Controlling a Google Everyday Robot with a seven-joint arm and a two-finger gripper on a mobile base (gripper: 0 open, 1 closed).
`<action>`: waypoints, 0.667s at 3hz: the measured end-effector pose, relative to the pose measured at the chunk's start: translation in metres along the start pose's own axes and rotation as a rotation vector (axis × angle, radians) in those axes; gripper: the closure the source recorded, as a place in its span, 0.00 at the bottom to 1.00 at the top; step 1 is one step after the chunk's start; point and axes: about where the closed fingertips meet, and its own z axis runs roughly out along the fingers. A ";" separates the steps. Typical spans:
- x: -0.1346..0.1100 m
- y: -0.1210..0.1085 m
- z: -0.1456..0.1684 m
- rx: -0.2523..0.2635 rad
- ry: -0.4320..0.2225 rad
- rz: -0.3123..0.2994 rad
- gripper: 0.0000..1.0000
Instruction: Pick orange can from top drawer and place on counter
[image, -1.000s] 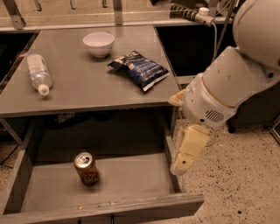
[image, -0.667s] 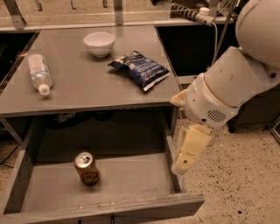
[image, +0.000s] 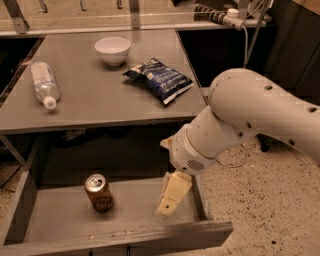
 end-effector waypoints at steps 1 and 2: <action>0.000 -0.002 0.001 0.003 -0.003 0.001 0.00; -0.004 -0.002 0.013 0.028 -0.020 0.008 0.00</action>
Offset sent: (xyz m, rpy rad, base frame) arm 0.0067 0.0285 -0.0288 0.0591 -0.0664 -0.0784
